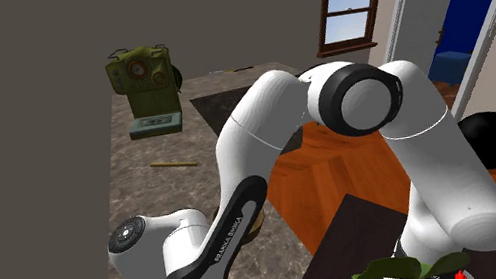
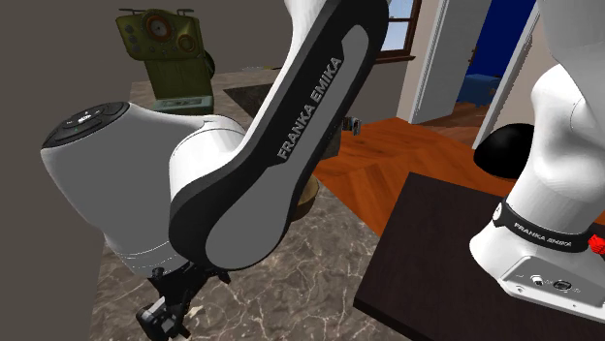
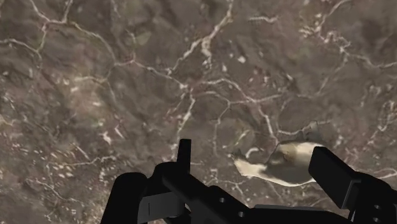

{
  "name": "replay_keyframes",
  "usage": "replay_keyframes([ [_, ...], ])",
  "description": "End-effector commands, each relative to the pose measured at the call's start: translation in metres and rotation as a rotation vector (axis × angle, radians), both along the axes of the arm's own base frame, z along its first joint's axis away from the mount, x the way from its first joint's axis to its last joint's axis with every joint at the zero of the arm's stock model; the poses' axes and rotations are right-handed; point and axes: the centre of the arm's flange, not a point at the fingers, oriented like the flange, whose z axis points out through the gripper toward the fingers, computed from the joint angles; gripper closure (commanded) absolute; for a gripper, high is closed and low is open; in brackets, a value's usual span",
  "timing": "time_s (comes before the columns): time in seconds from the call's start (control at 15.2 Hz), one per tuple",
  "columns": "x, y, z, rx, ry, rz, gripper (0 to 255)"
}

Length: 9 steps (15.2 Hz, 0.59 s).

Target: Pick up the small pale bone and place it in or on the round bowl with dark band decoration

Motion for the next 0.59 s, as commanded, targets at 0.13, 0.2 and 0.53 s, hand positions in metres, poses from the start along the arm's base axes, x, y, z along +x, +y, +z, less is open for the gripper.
replay_keyframes([
  [0.13, 0.0002, -0.0001, -0.0004, 0.0, 0.0, 0.0, 0],
  [0.2, 0.0002, -0.0001, -0.0004, 0.0, 0.0, 0.0, 0],
  [0.53, 0.0002, -0.0001, -0.0004, 0.0, 0.0, 0.0, 255],
])
